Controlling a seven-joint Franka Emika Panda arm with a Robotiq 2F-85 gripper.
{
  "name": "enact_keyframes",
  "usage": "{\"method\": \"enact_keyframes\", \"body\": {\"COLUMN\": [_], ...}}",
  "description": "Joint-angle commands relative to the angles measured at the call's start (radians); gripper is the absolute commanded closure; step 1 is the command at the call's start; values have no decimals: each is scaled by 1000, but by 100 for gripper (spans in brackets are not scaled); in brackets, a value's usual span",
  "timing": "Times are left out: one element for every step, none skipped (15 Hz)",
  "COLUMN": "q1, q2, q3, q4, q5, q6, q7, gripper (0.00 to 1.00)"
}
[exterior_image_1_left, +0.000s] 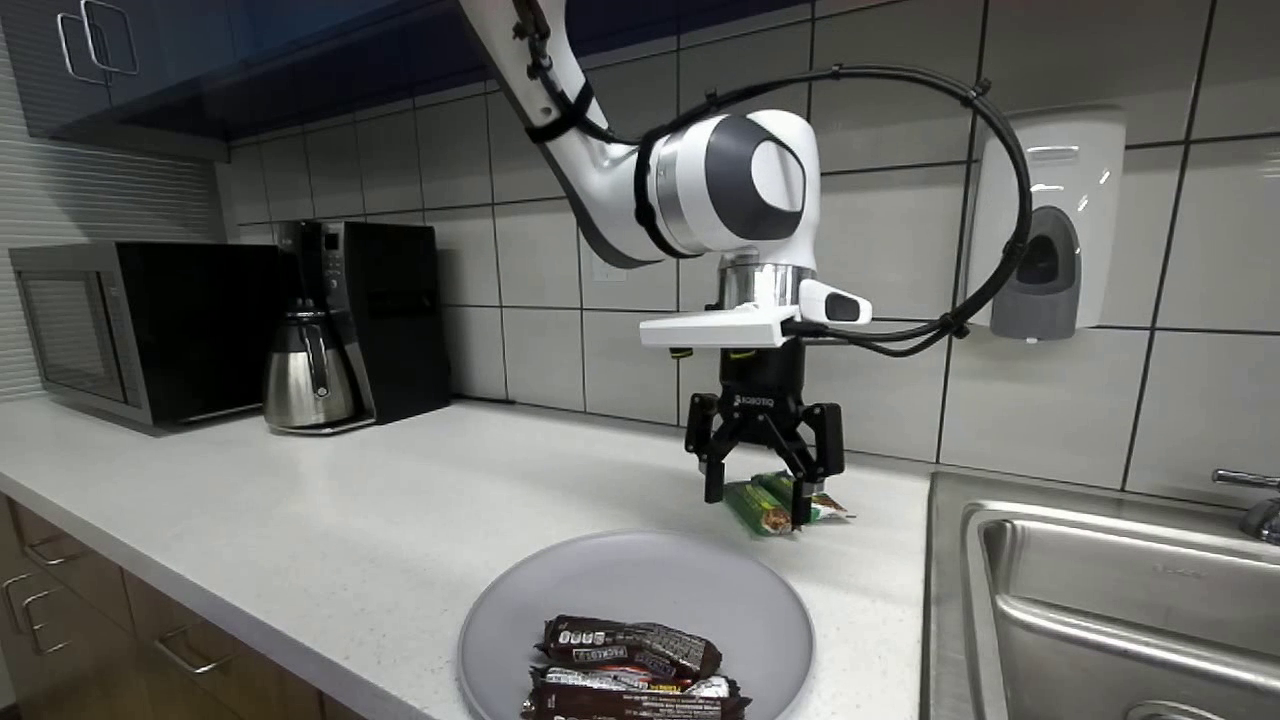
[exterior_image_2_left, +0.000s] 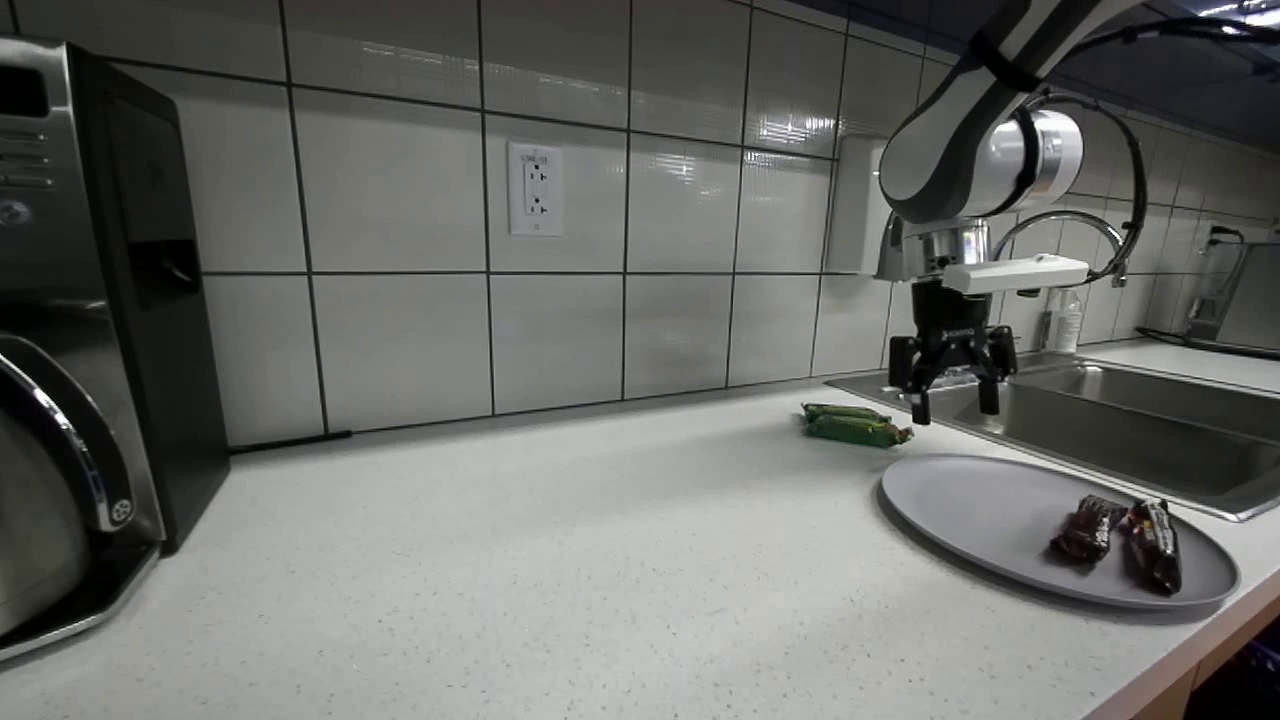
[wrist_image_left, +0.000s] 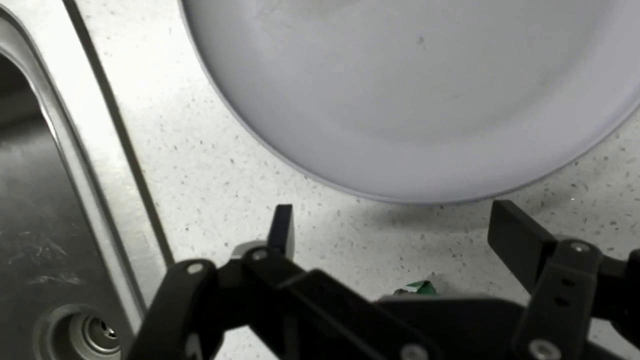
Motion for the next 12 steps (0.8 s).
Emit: {"method": "enact_keyframes", "body": {"q1": [-20,-20,-18,-18,-18,-19,-19,-20,-22,-24,-26,-27], "q2": [51,61,72,82,94,102,111,120,129,138,147,155], "q3": [32,36,40,44,49,54,59,64,71,76,81,86], "q4": [83,97,109,121,134,144,155,165,177,187,198,208], "q5": [-46,-56,-68,-76,-82,-86,-90,-91,-88,-87,-84,-84], "q6": [-52,-52,-50,-47,-44,-42,-39,-37,-34,-33,-33,-33], "q7": [-103,-123,-140,-156,-172,-185,-201,-217,-234,-250,-267,-283], "gripper": [0,0,0,0,0,0,0,0,0,0,0,0]}}
